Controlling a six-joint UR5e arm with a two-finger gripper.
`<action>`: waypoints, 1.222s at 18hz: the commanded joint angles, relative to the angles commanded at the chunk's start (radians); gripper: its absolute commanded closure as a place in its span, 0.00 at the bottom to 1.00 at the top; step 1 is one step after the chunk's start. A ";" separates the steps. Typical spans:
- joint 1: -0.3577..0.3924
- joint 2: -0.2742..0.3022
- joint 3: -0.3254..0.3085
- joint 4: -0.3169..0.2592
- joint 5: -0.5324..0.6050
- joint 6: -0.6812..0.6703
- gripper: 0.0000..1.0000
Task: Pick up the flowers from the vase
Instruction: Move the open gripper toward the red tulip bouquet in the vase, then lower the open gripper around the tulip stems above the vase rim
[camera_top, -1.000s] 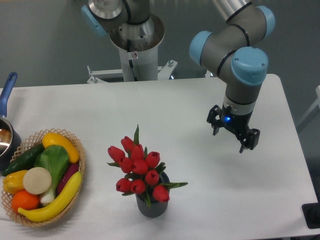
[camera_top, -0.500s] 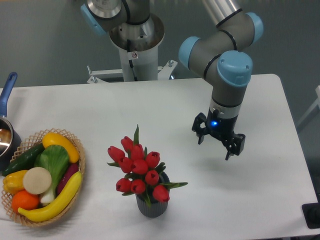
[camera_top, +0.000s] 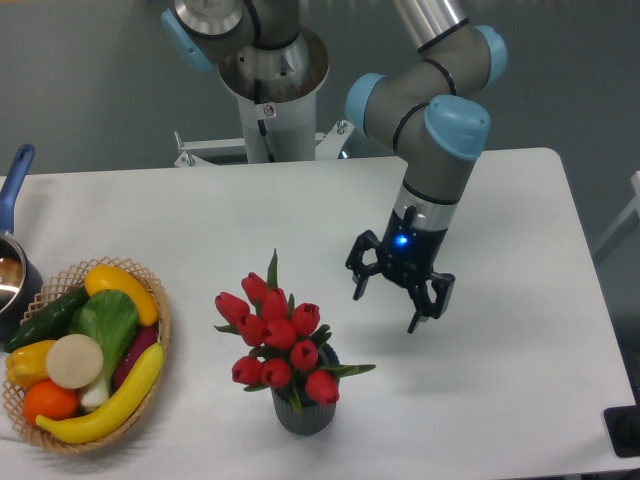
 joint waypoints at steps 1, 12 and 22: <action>0.001 0.002 0.000 0.000 -0.024 -0.012 0.00; 0.005 -0.021 0.000 0.003 -0.420 -0.049 0.00; -0.032 -0.117 0.084 0.011 -0.482 -0.040 0.00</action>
